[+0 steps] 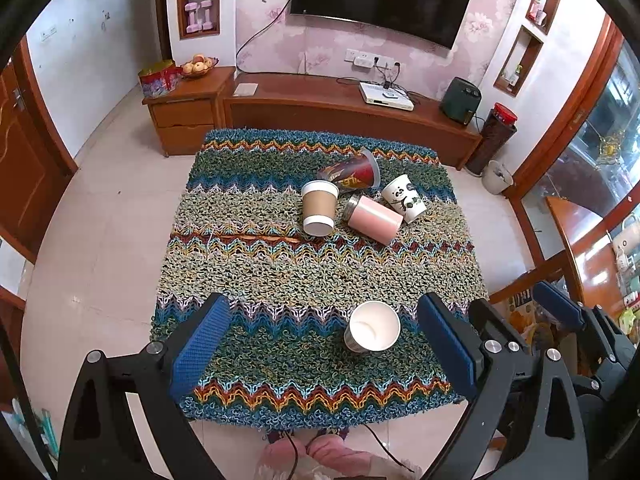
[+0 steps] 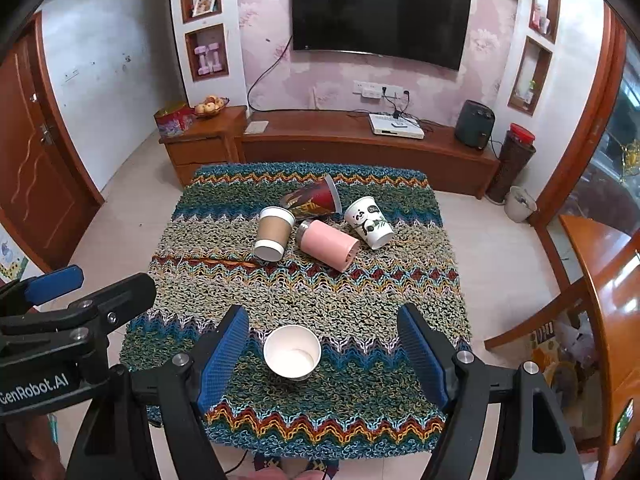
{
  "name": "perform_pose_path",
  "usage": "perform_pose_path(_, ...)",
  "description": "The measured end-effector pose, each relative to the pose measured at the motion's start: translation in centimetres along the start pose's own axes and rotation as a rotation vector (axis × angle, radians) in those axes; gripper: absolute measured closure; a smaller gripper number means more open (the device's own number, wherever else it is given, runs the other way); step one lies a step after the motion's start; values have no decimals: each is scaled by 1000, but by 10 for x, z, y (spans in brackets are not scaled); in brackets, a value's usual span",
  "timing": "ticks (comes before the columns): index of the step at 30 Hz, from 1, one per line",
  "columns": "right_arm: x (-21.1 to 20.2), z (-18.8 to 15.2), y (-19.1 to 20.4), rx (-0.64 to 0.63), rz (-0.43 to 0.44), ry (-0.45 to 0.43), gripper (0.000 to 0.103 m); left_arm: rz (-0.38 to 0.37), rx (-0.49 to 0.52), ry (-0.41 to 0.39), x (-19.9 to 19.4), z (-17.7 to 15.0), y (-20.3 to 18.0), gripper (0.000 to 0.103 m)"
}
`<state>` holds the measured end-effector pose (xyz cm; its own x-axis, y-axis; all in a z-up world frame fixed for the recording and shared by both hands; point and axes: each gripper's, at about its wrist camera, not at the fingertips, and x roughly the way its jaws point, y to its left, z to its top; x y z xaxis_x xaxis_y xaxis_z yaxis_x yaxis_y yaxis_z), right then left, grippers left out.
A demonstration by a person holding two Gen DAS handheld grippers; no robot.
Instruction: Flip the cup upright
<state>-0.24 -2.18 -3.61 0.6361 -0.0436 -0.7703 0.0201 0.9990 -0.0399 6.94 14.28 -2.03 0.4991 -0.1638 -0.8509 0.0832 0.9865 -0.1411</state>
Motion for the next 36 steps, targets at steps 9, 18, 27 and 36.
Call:
perform_pose_path(9,-1,4,-8,14,-12,2,26,-2,5,5,0,0,-8,7)
perform_pose_path(18,-5,7,-11,15,-24,-2,26,14,-13,-11,-6,1,-9,7)
perform_pose_path(27,-3,10,-17,32,-33,6,26,27,-20,-25,-10,1,-10,7)
perform_pose_path(36,-6,11,-25,60,-45,-7,26,38,-5,-10,-7,0,-13,7)
